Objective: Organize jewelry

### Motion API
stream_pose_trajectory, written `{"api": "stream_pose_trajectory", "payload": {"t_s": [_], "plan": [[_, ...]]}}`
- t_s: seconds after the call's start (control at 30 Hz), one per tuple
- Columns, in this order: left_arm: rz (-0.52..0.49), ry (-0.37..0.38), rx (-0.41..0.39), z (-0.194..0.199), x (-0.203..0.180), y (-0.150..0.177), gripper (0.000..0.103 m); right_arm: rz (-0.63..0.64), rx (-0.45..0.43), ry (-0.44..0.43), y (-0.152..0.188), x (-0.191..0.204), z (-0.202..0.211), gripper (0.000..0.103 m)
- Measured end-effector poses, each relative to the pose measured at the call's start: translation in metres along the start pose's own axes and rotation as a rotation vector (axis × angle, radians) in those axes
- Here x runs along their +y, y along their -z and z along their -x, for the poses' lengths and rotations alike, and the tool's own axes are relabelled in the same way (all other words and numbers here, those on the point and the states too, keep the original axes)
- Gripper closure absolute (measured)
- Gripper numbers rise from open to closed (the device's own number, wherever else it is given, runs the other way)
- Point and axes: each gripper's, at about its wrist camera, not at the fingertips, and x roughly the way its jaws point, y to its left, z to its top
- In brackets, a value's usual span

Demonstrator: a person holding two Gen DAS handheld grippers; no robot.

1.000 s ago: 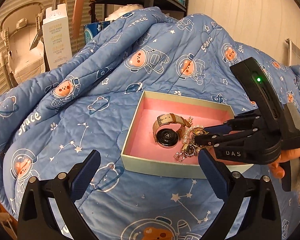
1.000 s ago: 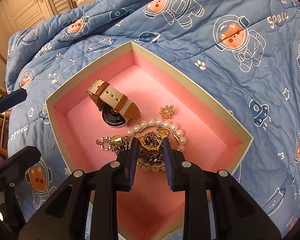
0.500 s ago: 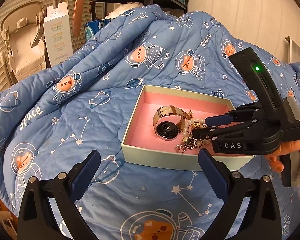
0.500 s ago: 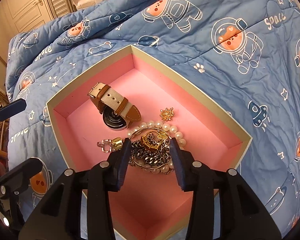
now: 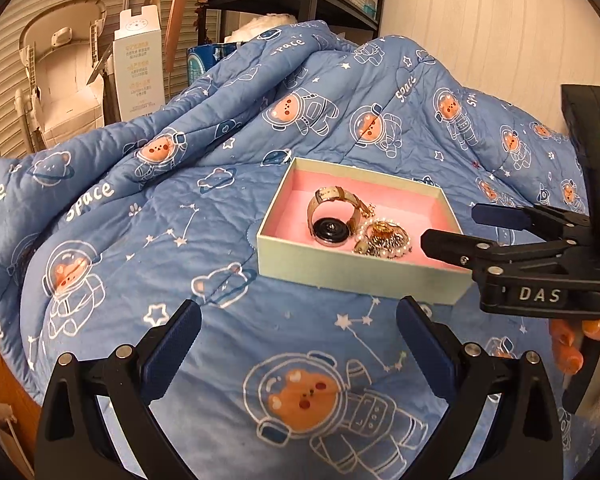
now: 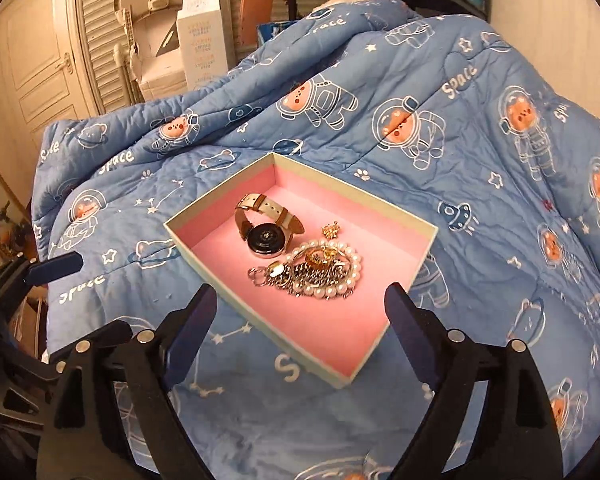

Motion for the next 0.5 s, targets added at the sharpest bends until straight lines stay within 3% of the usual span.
{"api": "stream_pose_trajectory", "payload": {"t_s": [0.17, 0.23, 0.5], "plan": [[0.005, -0.011, -0.033, 0.041, 0.002, 0.031, 0.007, -0.036, -0.108, 0.102, 0.045, 0.018, 0.052, 0.013], [0.015, -0.009, -0.042, 0.060, 0.005, 0.044, 0.007, -0.064, -0.128, 0.104, 0.063, 0.021, 0.072, 0.013], [0.047, -0.038, -0.044, 0.133, -0.007, 0.086, 0.007, -0.148, -0.128, 0.149, 0.119, 0.040, 0.151, 0.007]]}}
